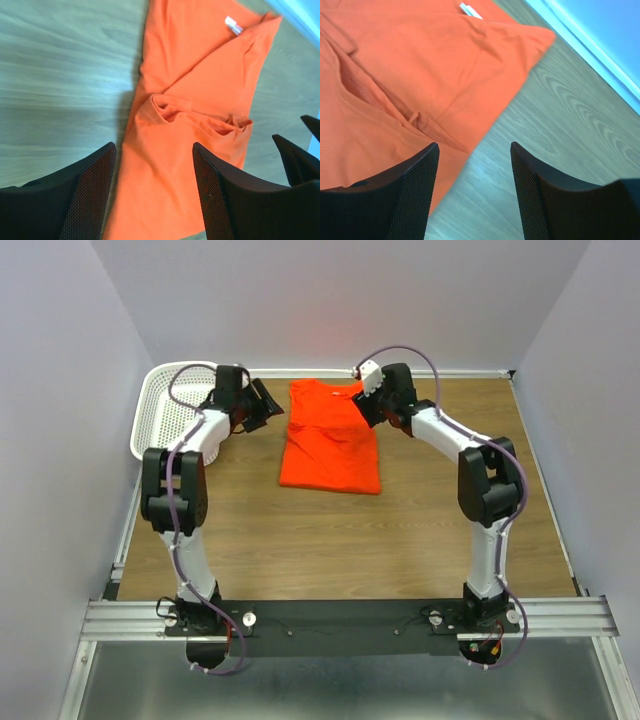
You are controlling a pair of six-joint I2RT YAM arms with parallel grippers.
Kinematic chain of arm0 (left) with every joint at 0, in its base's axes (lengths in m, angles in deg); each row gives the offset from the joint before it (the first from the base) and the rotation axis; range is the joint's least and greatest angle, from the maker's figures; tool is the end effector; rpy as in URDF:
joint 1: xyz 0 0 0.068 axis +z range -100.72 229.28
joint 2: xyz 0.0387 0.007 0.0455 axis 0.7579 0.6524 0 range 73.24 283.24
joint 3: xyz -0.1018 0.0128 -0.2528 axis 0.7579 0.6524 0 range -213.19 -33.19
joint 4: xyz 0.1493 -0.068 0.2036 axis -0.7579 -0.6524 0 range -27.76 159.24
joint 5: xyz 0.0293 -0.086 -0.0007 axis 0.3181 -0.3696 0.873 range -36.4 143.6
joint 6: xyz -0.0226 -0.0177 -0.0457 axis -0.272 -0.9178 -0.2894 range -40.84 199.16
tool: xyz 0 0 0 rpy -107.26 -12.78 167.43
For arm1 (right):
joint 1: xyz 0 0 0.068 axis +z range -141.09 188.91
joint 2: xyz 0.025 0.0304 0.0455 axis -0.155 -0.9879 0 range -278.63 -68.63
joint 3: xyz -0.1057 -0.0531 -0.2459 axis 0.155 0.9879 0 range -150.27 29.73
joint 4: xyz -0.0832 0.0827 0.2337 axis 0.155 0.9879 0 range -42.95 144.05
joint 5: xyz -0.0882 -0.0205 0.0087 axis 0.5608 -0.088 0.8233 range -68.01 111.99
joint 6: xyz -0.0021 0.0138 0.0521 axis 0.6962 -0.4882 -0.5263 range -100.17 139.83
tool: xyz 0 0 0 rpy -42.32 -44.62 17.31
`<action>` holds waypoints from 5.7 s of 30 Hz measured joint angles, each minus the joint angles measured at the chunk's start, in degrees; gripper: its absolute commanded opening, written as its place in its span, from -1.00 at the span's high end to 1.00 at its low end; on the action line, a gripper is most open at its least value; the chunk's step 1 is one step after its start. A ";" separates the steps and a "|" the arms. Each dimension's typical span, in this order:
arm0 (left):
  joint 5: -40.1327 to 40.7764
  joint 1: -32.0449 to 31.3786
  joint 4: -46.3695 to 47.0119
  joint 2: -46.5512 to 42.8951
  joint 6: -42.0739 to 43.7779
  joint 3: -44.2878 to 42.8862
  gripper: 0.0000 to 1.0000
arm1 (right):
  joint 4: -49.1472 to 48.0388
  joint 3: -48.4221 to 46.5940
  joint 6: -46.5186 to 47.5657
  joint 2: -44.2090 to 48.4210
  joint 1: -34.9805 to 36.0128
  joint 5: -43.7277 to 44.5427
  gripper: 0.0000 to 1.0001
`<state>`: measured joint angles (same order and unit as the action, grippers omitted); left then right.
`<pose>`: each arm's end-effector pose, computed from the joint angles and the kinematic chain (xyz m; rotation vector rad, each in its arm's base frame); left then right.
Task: Fold and stack the t-shirts
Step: Fold the tshirt
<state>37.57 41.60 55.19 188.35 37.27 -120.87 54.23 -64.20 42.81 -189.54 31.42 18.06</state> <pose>0.4527 -0.0710 0.2213 -0.5550 2.3164 -0.7530 0.4535 0.1904 0.2208 -0.8736 1.9822 0.0695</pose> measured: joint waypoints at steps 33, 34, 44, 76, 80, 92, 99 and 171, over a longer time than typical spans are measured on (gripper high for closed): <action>-5.46 -2.95 13.73 -16.41 -1.11 37.77 0.13 | 19.87 34.56 51.41 23.34 0.81 -31.50 -0.45; -5.31 -2.95 13.70 -16.28 -1.07 37.77 0.17 | 19.87 34.86 51.95 23.34 0.96 -31.47 -0.44; -5.22 -2.95 14.62 -15.54 -1.31 37.79 0.44 | 16.33 34.64 49.99 20.31 2.51 -27.30 -0.31; -11.34 -20.28 12.13 -40.02 -9.53 57.37 1.00 | 36.65 45.86 50.77 39.19 15.78 -23.15 0.99; -11.21 -20.94 10.49 -46.53 -13.20 60.17 1.00 | 39.26 46.10 49.13 45.57 15.52 -22.38 0.99; -8.85 -15.56 9.40 -39.19 -12.11 46.75 1.00 | 35.60 32.79 38.21 37.18 5.01 -19.15 0.99; -8.68 -9.16 12.92 -24.94 -9.27 29.51 1.00 | 28.13 19.45 30.08 25.57 -1.97 -15.96 0.99; -15.06 -11.85 34.73 -18.58 -12.35 29.20 1.00 | 18.34 25.55 27.43 32.28 -5.95 -17.42 0.99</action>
<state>22.51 29.75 89.92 169.77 24.92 -91.67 72.57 -38.65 70.24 -157.25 25.47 0.64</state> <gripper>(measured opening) 0.007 0.013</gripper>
